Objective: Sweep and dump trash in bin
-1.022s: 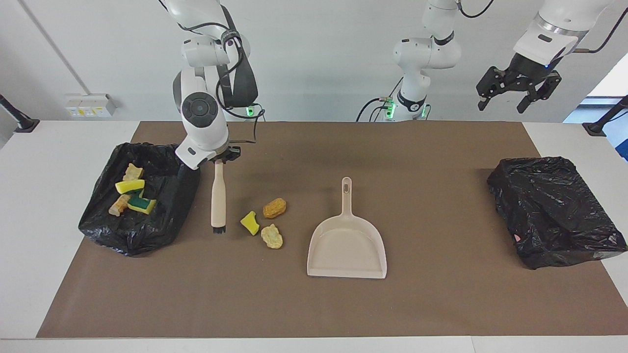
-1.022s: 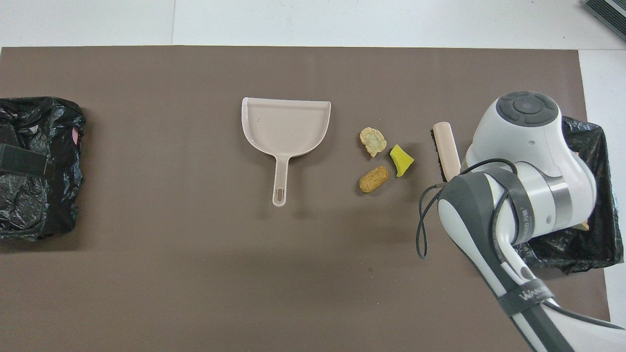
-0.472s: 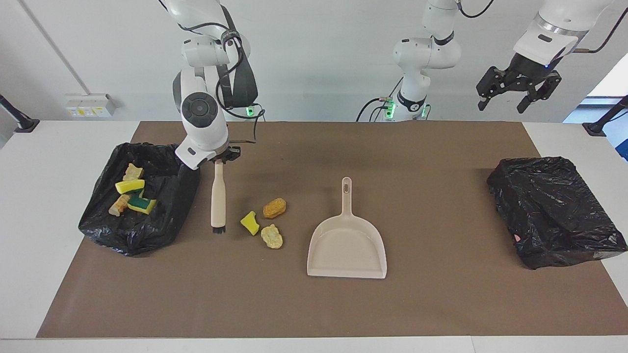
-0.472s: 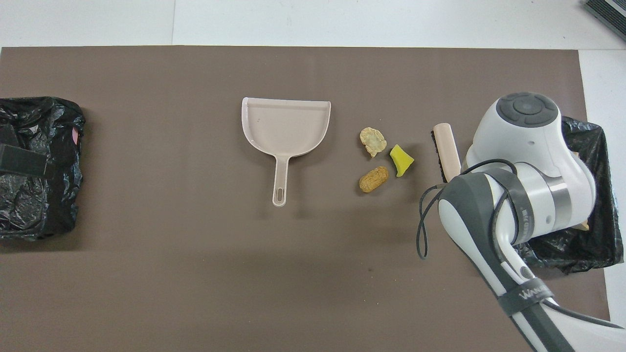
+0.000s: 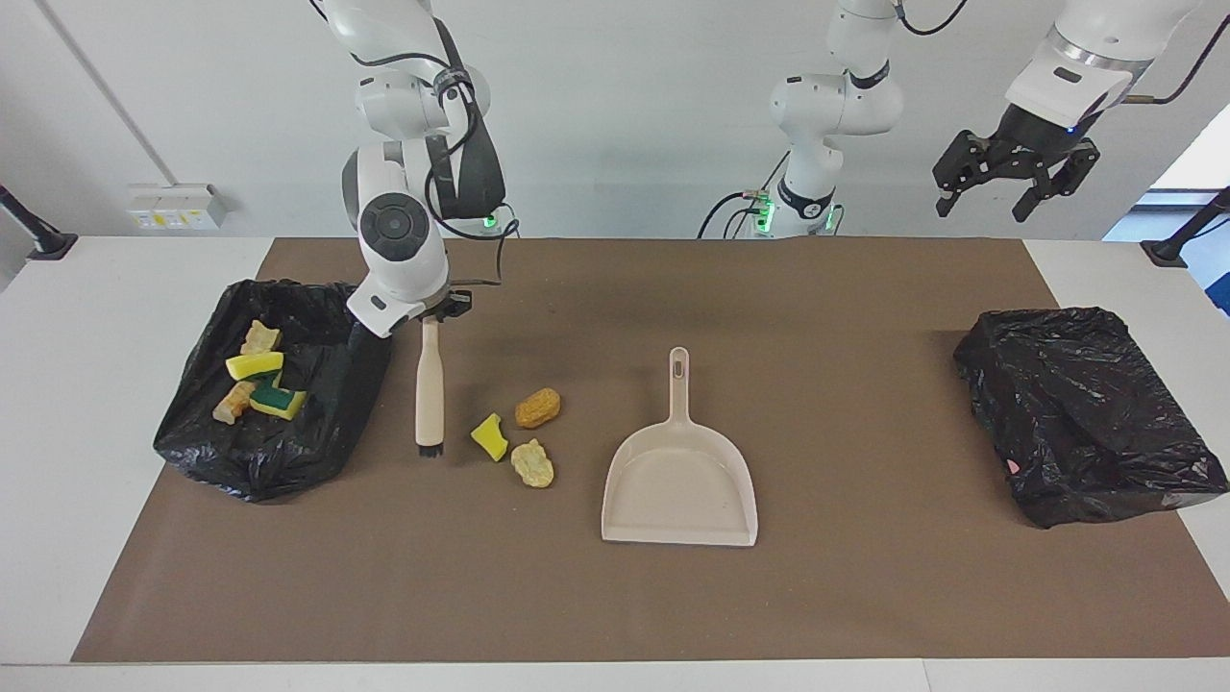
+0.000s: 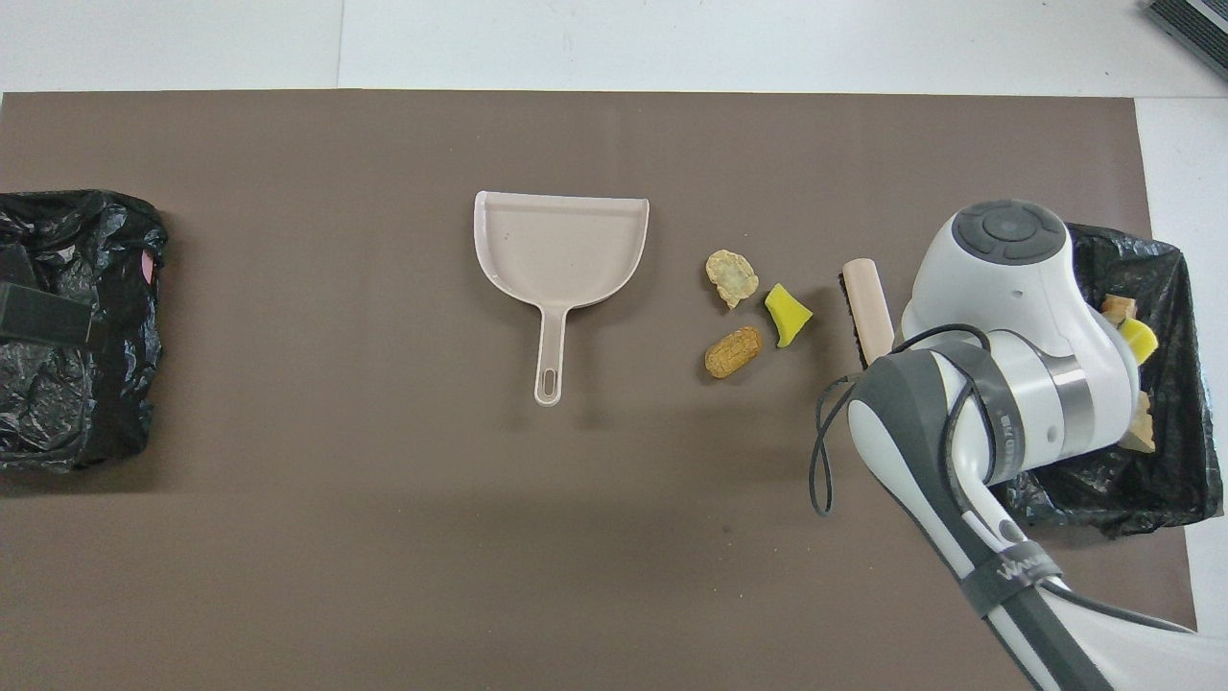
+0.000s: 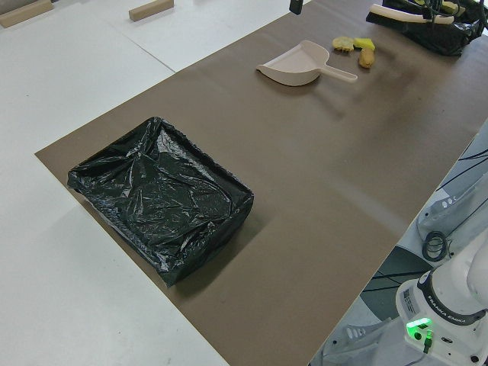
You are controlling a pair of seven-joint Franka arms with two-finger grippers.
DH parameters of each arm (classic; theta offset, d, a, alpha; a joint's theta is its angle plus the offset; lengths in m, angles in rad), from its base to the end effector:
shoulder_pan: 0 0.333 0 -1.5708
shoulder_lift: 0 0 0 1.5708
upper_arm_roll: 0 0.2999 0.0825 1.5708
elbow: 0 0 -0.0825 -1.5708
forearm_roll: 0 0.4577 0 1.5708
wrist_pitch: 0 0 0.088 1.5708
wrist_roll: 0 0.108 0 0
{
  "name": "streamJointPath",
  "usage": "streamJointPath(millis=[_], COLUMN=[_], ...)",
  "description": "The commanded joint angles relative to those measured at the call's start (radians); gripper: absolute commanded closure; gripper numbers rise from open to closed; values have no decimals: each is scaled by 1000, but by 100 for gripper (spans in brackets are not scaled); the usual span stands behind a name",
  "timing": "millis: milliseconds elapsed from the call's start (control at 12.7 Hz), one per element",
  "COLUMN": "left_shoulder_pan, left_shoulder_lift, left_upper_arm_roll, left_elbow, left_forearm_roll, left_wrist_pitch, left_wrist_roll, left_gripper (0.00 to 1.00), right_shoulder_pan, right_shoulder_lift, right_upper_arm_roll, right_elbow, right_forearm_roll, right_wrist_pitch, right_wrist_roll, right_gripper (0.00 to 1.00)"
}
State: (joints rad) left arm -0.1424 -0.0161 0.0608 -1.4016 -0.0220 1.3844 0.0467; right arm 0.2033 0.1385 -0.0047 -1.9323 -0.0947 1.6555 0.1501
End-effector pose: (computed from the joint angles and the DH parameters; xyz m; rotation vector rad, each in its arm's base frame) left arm 0.5980 -0.0513 0.6915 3.1122 -0.2063 -0.0024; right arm 0.5915 0.1094 0.3377 2.9204 0.1115 -0.5827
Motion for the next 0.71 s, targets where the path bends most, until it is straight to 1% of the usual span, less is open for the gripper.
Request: streamJointPath(millis=[0, 393, 629], left_shoulder_pan=[9, 9, 7], left_shoulder_lift=[-1, -1, -1], left_upper_arm_roll=[-6, -6, -6], left_elbow=[16, 16, 16], left_forearm_roll=[-1, -1, -1], left_wrist_pitch=[-19, -19, -19], left_wrist_roll=[2, 2, 2], left_gripper=[0, 0, 0], right_shoulder_pan=[-5, -12, -5], right_shoulder_lift=[-7, 3, 3], right_upper_arm_roll=[8, 8, 8], right_elbow=[-28, -30, -30], right_forearm_roll=[9, 15, 15], right_wrist_pitch=[47, 113, 115], right_wrist_roll=[-29, -32, -35], right_gripper=[100, 100, 100])
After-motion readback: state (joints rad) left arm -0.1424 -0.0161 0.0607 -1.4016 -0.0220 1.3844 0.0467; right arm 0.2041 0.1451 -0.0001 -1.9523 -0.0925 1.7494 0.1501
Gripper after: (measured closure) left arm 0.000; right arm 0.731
